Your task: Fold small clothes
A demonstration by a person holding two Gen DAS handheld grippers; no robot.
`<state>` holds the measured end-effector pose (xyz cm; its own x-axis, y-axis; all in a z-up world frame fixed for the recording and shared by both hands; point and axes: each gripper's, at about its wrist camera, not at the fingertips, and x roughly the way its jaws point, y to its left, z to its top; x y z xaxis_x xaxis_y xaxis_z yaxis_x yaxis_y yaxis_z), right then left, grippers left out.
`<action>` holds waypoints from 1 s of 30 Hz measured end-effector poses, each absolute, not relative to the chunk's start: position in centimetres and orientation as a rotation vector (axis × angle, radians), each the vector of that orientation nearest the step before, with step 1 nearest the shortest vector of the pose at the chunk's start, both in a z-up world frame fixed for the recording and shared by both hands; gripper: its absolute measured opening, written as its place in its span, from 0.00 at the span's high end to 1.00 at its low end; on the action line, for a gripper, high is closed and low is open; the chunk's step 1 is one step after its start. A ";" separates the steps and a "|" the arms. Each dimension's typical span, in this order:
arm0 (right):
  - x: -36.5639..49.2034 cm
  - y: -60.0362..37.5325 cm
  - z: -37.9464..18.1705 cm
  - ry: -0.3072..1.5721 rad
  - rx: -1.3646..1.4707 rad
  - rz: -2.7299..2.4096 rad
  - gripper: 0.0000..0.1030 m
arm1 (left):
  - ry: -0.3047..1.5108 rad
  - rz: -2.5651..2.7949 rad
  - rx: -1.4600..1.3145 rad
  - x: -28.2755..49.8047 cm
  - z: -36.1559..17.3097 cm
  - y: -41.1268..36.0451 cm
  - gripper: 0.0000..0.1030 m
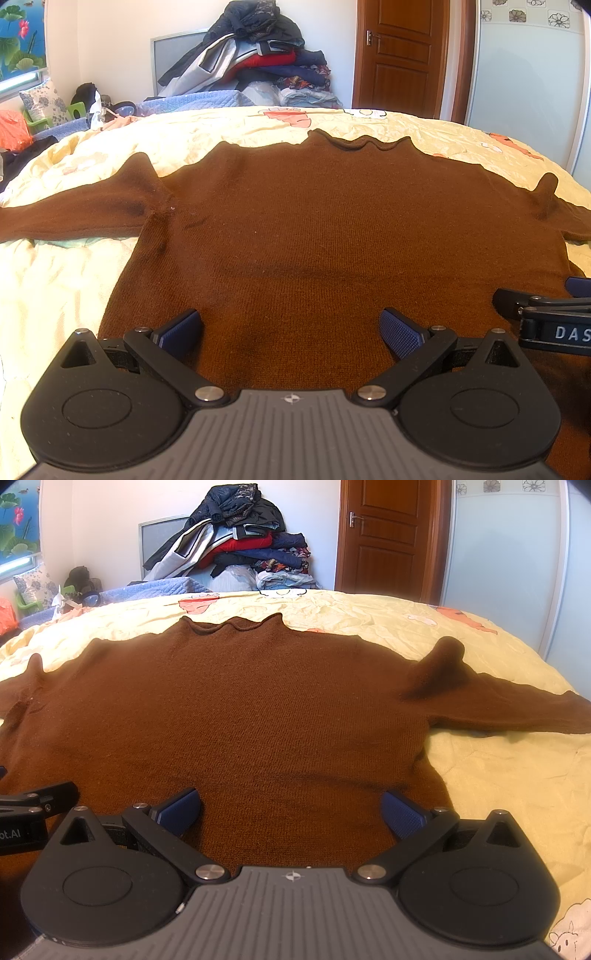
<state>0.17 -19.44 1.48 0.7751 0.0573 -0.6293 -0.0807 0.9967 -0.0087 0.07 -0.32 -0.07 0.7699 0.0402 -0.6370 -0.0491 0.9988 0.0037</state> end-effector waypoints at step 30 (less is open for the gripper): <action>7.1 -63.7 0.2 0.460 1.140 -0.296 0.55 | 0.690 0.054 -0.014 0.0 -0.1 -0.3 0.00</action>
